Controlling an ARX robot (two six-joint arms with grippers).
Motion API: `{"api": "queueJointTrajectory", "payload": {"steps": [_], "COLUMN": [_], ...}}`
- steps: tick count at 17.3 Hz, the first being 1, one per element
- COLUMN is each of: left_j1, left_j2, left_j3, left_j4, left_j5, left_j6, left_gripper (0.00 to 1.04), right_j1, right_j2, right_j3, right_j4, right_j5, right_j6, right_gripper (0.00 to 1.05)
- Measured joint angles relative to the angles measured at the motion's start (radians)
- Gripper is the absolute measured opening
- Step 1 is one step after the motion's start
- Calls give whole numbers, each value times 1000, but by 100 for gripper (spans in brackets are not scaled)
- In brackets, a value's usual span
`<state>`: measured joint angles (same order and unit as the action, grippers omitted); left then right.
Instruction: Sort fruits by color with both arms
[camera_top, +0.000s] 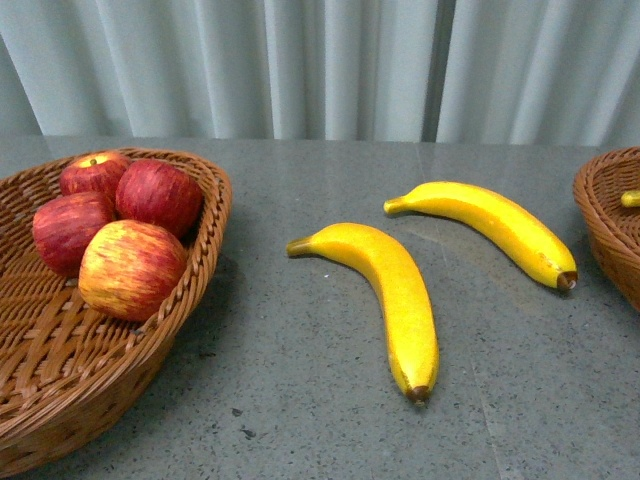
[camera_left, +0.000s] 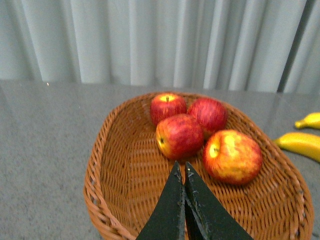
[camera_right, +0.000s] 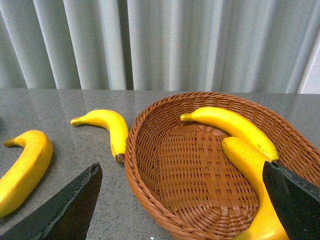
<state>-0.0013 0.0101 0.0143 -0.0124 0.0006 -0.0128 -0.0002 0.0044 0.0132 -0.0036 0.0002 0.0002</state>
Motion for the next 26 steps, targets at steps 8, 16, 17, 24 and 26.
{"api": "queueJointTrajectory", "payload": {"steps": [8,16,17,24,26], "left_j1": [0,0,0,0,0], "left_j2": [0,0,0,0,0], "left_j3": [0,0,0,0,0], "left_j4": [9,9,9,9,9], "left_j5": [-1,-1,-1,-1,-1], "left_j6": [2,3,3,3,3], "left_gripper": [42,98,98,98,98], "right_j1": [0,0,0,11,26], "right_j2": [0,0,0,4,130], "right_j3": [0,0,0,0,29], "right_j4": [-1,-1,-1,-10,90], "right_j5": [0,0,0,36,86], "right_j6": [0,0,0,40,241], "right_gripper": [98,98,98,98,98]}}
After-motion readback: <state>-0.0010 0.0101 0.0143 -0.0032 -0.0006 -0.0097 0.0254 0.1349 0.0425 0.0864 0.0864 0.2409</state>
